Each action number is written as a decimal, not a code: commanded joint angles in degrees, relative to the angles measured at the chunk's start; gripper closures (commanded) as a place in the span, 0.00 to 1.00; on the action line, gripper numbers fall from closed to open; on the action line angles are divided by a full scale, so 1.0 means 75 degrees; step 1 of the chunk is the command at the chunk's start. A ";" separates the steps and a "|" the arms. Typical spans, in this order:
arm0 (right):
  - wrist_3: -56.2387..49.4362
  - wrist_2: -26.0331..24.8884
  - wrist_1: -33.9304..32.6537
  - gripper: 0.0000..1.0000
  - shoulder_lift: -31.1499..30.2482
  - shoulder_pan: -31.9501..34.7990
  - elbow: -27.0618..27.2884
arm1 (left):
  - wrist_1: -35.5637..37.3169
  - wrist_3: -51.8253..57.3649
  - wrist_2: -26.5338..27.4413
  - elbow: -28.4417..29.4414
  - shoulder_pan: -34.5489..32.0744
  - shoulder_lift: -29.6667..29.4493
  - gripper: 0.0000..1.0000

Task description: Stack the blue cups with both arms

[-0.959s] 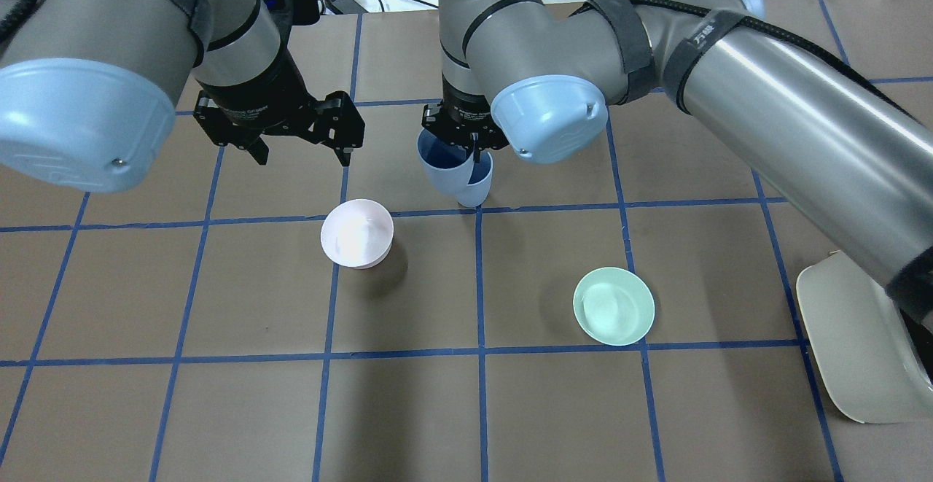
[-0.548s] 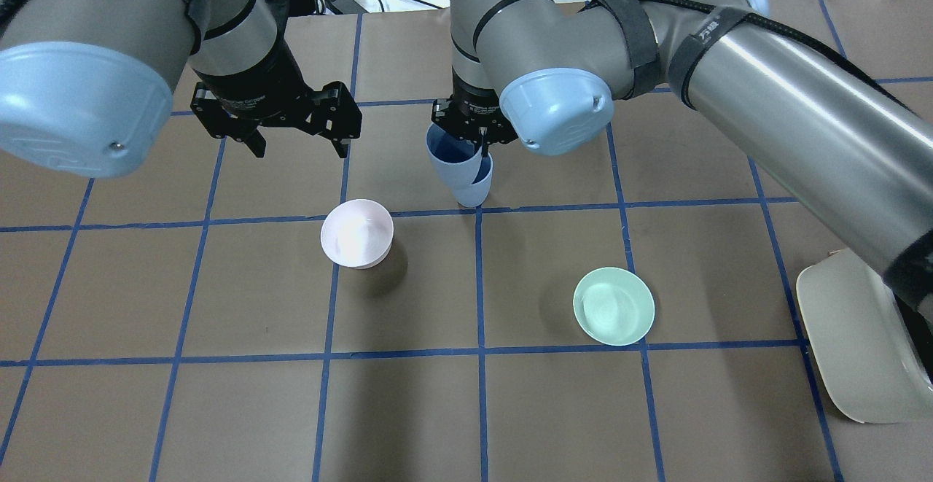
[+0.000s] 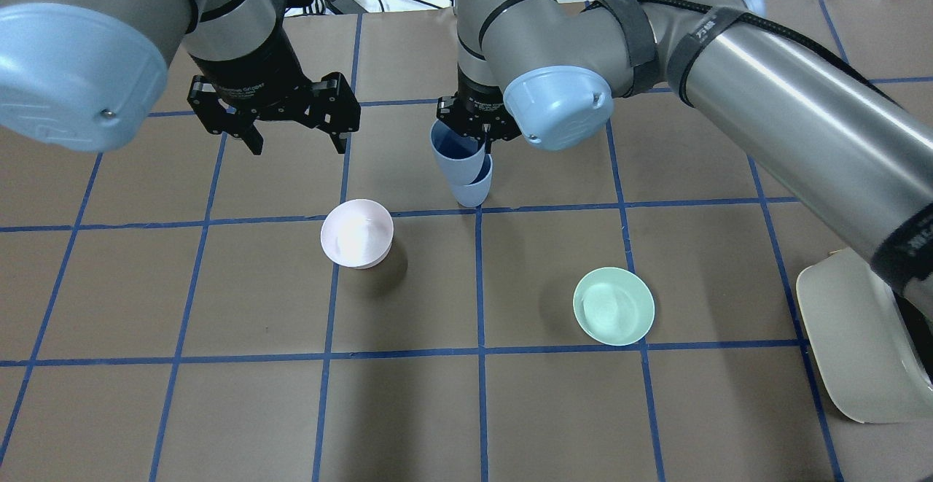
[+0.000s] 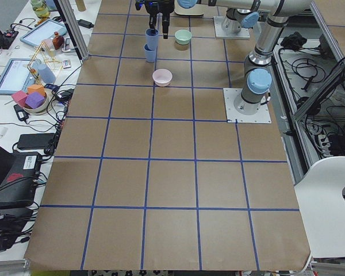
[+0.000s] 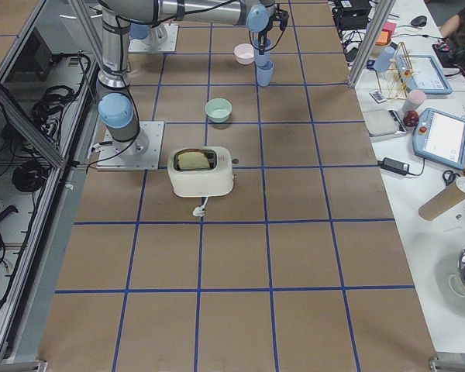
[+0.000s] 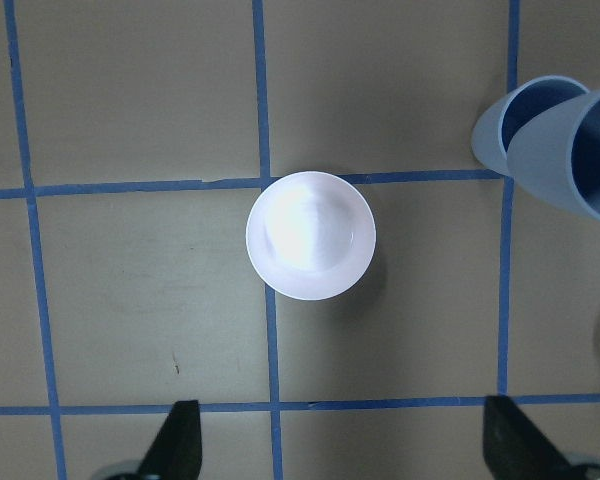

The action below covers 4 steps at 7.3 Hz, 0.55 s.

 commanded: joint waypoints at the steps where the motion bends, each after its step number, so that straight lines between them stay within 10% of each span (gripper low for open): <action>1: 0.0009 -0.0010 -0.0124 1.00 0.0076 -0.0012 0.0038 | 0.0053 0.0001 0.0004 -0.0016 -0.0001 0.0001 0.00; 4: -0.0002 -0.0022 -0.0089 1.00 0.0182 -0.0176 0.0026 | 0.0053 0.0025 0.0016 -0.0028 -0.0001 0.0001 0.00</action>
